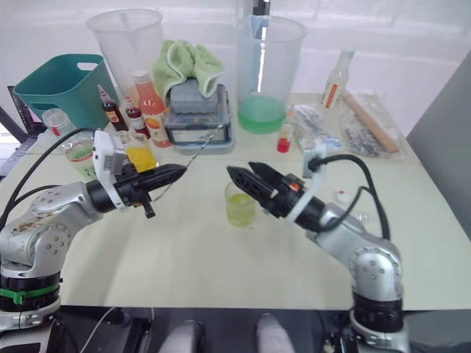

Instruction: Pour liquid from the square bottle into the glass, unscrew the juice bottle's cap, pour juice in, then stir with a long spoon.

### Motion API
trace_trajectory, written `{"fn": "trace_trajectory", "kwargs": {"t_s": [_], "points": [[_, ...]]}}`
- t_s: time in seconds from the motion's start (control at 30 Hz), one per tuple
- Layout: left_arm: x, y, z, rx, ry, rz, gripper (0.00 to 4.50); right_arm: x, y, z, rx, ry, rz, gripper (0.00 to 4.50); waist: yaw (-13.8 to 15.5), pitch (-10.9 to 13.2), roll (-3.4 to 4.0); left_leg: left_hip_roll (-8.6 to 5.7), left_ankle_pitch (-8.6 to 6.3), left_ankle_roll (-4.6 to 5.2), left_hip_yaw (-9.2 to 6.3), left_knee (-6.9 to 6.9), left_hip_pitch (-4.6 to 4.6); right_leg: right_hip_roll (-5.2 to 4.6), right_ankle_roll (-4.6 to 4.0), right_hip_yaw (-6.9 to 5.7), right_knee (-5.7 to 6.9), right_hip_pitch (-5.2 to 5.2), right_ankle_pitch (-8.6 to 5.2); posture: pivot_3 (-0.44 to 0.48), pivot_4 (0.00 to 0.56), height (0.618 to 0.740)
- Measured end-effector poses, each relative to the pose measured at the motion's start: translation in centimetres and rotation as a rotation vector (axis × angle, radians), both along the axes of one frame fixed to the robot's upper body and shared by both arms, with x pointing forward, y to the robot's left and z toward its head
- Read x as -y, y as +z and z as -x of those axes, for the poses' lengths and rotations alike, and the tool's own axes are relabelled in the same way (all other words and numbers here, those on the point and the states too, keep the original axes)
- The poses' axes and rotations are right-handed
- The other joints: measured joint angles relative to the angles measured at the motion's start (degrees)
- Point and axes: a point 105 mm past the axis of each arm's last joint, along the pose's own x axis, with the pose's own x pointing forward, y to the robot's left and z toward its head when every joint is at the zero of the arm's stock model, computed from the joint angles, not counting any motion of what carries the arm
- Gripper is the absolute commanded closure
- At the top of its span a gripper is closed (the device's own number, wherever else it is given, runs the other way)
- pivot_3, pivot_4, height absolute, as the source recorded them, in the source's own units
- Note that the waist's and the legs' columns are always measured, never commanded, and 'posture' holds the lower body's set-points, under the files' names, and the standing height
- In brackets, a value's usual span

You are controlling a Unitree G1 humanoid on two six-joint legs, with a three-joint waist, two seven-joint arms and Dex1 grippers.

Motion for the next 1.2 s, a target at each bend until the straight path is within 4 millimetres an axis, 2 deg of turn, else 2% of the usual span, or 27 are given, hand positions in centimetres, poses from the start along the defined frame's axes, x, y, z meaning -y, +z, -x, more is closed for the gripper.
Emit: {"fn": "trace_trajectory", "kwargs": {"t_s": [0.13,0.4,0.5,0.83,0.87,1.2], "points": [[0.9,-0.3,0.4,-0.009,-0.017,-0.011,4.48,-0.6,-0.2,-1.1,-0.064,-0.046,-0.051,0.00,0.08,0.00,0.00,0.00,0.00,0.00,-0.01,-0.01,-0.02,0.00,0.00,-0.01,0.00,-0.02,0.00,0.000,0.150,0.728],[1.6,-1.6,0.7,-0.053,-0.028,-0.022,4.48,-1.0,0.6,-1.8,-0.090,-0.099,-0.127,0.00,-0.04,0.00,0.01,0.01,0.00,0.00,-0.02,-0.01,-0.16,0.02,-0.01,-0.02,0.03,-0.16,0.00,0.000,0.150,0.728],[1.8,-1.6,0.8,-0.053,-0.033,-0.021,4.50,-1.1,0.7,-2.0,-0.096,-0.109,-0.133,0.85,-0.04,0.00,0.01,0.01,0.00,0.00,-0.02,-0.01,-0.25,0.02,-0.05,-0.02,0.05,-0.28,0.02,0.000,0.150,0.728],[2.2,-1.9,1.0,-0.063,-0.054,-0.023,4.50,-1.1,0.5,-2.4,-0.116,-0.125,-0.157,4.29,-0.02,-0.01,0.01,0.01,0.04,-0.03,-0.02,-0.01,-0.63,0.03,-0.45,-0.02,0.14,-0.74,0.27,0.000,0.150,0.728],[2.2,-1.9,1.0,-0.063,-0.056,-0.023,4.50,-1.1,0.5,-2.4,-0.118,-0.128,-0.159,4.46,-0.03,-0.01,0.01,0.01,0.04,-0.03,-0.02,-0.01,-0.64,0.02,-0.46,-0.02,0.14,-0.74,0.28,0.000,0.150,0.728],[2.3,-2.0,1.0,-0.064,-0.063,-0.026,4.50,-1.2,0.6,-2.3,-0.123,-0.121,-0.174,4.46,-0.04,-0.01,0.01,0.01,0.04,-0.03,-0.02,-0.01,-0.65,0.03,-0.46,-0.02,0.14,-0.75,0.28,0.000,0.150,0.728]]}}
